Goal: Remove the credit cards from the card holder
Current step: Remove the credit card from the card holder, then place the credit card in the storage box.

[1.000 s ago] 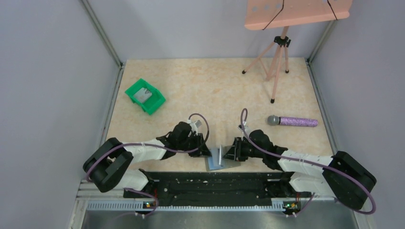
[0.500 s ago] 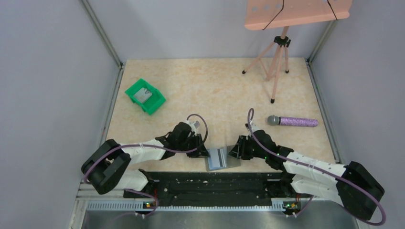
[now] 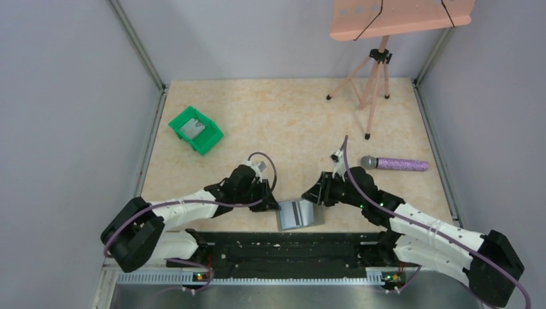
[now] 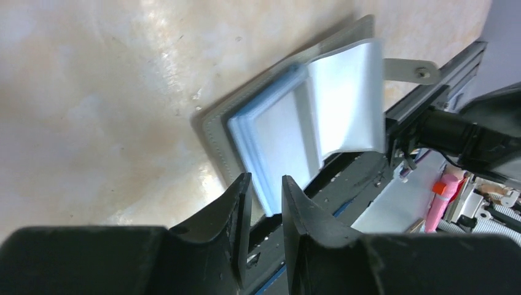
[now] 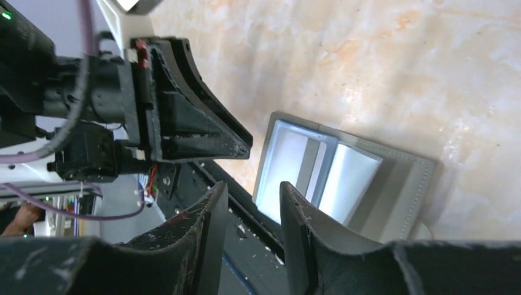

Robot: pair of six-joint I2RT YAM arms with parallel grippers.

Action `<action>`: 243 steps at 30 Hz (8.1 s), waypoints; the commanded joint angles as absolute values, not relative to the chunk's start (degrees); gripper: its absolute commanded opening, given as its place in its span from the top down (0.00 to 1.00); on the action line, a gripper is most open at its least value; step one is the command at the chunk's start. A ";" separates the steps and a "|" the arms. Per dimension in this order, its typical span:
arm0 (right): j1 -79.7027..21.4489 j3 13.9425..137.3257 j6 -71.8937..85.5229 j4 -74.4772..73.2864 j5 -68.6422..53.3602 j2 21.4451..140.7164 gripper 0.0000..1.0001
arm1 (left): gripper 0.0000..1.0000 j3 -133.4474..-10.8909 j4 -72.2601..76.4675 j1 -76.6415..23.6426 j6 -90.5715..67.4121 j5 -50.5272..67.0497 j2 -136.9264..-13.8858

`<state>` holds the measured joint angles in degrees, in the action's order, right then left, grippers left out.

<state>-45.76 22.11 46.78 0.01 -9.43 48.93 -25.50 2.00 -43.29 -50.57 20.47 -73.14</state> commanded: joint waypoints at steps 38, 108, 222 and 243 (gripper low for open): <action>-43.23 10.03 49.70 41.56 -27.99 79.09 0.81 | 0.92 -24.78 10.81 -46.06 -49.20 19.05 -81.41; -30.30 25.24 42.10 -5.31 -19.96 45.90 1.00 | 0.62 -36.77 2.80 -46.16 -45.48 19.88 -74.98; -59.17 27.98 -19.73 18.14 -4.67 60.24 0.56 | 1.00 -34.72 -16.61 -41.07 -98.41 7.93 -57.14; -64.55 33.51 -18.41 19.95 8.81 70.75 1.00 | 0.91 -34.96 -15.71 -41.05 -95.78 7.17 -54.89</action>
<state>-64.51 31.83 -20.34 16.71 4.19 70.98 -33.10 -16.58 -40.88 -99.04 7.16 -56.88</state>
